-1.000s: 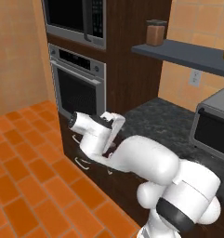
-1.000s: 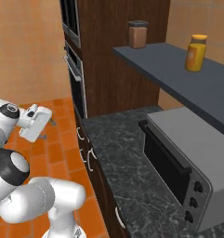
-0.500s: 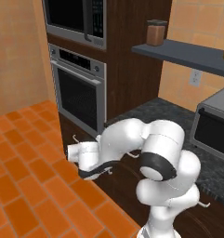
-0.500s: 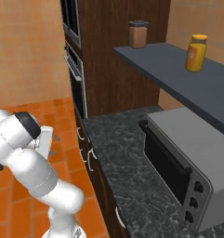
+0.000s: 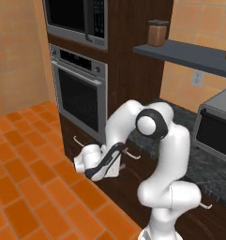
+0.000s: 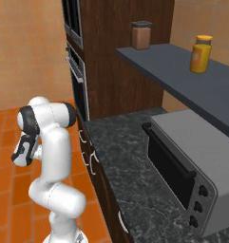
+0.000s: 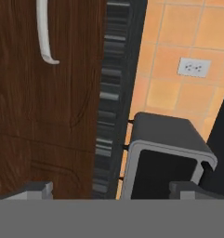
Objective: Take a straw from the drawer in front and place it inside the glass cup on the dining counter.
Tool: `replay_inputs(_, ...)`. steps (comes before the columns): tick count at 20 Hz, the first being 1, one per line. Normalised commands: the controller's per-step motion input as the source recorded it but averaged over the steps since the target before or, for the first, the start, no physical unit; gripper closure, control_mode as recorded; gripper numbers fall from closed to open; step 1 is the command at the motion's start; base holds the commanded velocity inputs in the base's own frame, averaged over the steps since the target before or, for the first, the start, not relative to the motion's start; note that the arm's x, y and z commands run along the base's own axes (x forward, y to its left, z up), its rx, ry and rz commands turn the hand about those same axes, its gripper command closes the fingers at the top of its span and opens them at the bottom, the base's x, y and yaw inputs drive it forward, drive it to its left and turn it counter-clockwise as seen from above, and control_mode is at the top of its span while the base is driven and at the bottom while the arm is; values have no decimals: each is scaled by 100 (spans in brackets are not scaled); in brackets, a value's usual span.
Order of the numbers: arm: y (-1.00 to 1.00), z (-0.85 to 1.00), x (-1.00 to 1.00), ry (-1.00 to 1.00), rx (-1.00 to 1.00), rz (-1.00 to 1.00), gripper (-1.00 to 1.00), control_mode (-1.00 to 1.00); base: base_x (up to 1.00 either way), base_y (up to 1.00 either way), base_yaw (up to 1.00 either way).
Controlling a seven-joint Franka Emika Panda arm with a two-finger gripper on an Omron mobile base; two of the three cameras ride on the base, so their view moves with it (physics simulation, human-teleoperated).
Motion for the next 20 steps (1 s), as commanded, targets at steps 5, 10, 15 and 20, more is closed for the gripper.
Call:
replay_inputs(5, -31, -13, 5, 0, 0, 0, -100, -100, 0, 0, 0)
replay_inputs(10, -46, 0, 7, -2, 4, 5, -100, -100, 0, 0, 0)
replay_inputs(15, -48, 4, 12, -1, 17, 13, -100, -100, 0, 0, 0)
replay_inputs(20, -37, 6, 9, -3, 14, 16, -100, -100, 0, 0, 0)
